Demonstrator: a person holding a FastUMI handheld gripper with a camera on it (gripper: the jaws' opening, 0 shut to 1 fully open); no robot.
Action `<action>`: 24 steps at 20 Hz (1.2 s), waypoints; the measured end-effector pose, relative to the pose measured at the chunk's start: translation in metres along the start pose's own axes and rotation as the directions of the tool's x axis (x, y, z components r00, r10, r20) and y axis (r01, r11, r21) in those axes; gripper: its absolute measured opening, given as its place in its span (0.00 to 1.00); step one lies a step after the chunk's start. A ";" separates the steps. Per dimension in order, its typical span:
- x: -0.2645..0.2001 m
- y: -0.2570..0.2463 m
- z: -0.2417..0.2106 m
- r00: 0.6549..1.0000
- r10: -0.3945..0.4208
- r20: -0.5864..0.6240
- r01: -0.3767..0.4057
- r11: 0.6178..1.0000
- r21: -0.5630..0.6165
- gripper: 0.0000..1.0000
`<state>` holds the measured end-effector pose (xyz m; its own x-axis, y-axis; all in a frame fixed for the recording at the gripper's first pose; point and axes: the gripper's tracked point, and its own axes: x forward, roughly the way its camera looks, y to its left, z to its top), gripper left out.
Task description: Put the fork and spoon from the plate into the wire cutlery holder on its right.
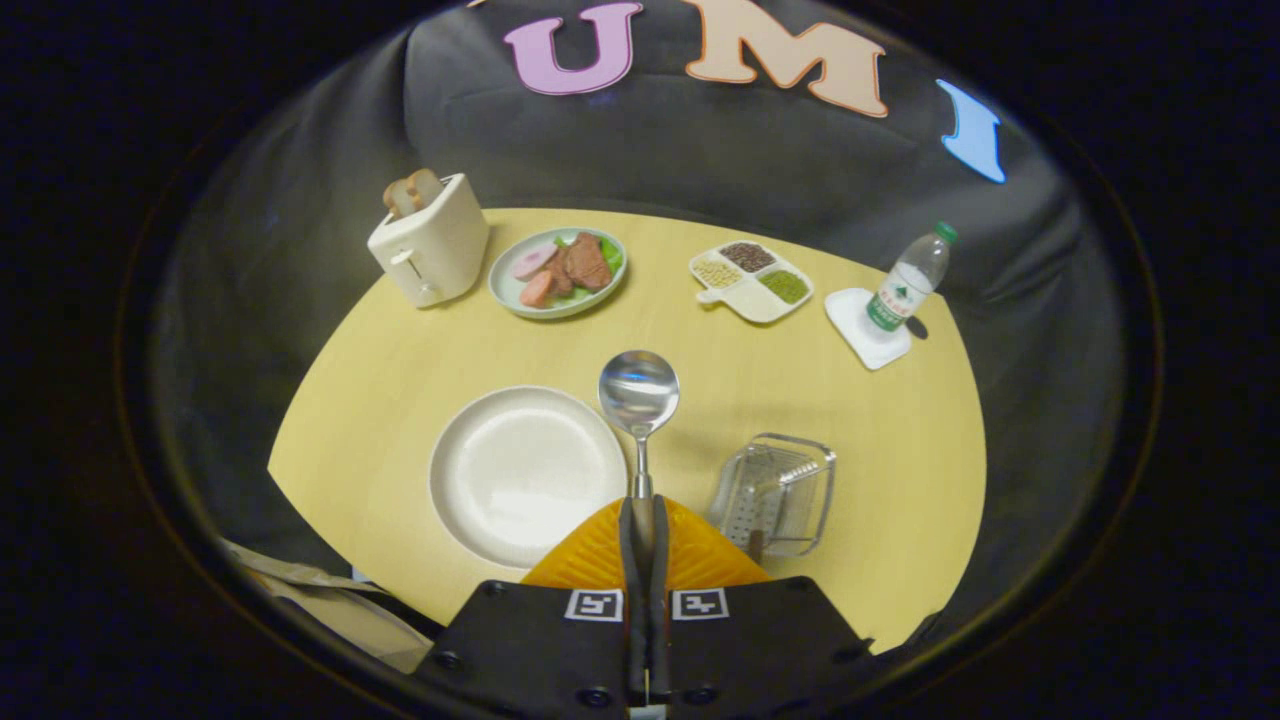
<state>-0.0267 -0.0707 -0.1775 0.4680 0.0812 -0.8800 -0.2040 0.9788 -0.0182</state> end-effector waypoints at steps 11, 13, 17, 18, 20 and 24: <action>-0.021 -0.080 -0.043 0.984 -0.116 -0.133 0.106 0.991 -0.085 0.04; -0.021 -0.093 -0.053 0.975 -0.139 -0.174 0.121 0.987 -0.108 0.04; -0.014 -0.101 -0.067 0.961 -0.160 -0.227 0.126 0.979 -0.157 0.04; -0.012 -0.102 -0.070 0.957 -0.164 -0.240 0.125 0.977 -0.171 0.04; -0.010 -0.104 -0.073 0.953 -0.174 -0.249 0.128 0.973 -0.190 0.05; -0.007 -0.102 -0.069 0.955 -0.162 -0.248 0.119 0.976 -0.180 0.10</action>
<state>-0.0682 -0.1844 -0.2019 0.2664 -0.1281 -0.9553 -0.2986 0.9314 -0.2082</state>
